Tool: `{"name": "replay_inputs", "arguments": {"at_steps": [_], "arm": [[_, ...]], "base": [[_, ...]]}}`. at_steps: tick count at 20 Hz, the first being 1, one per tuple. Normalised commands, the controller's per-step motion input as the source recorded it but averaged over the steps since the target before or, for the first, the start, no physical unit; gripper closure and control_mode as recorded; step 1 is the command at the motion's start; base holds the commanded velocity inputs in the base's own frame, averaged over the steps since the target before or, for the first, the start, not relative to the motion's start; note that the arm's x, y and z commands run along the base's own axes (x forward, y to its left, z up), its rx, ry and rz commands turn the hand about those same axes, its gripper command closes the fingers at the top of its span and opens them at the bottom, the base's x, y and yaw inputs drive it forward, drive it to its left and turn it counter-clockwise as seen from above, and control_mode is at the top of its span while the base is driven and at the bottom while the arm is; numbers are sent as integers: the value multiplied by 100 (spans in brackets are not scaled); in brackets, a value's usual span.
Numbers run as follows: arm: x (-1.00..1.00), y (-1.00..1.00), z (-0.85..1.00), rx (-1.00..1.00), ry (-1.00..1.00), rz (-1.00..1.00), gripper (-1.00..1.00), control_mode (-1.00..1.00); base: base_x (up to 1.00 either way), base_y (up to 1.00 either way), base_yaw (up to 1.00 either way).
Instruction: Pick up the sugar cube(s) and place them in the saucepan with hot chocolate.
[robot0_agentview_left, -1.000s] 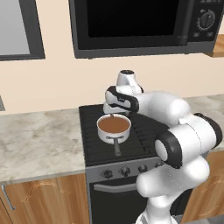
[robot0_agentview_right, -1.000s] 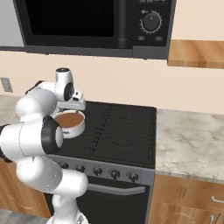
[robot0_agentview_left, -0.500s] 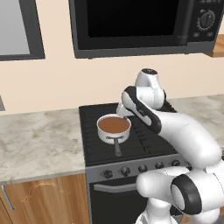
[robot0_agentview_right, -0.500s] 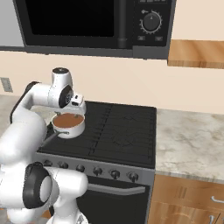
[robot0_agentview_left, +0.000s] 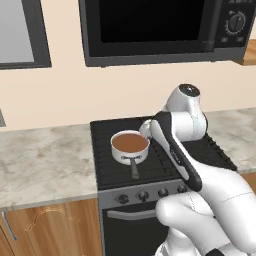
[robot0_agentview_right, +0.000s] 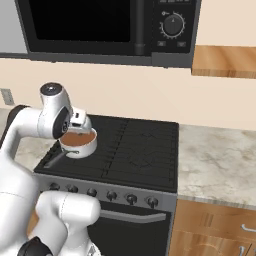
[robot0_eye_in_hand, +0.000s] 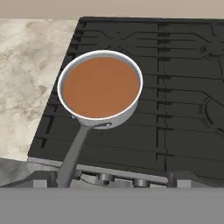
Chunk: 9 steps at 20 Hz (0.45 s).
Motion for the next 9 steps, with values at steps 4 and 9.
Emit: {"name": "replay_inputs", "arguments": {"at_steps": [4, 9], "arm": [[0, 0, 0, 0, 0, 0, -100, -100], [0, 0, 0, 0, 0, 0, -100, -100]], "base": [[0, 0, 0], [0, 0, 0]]}}
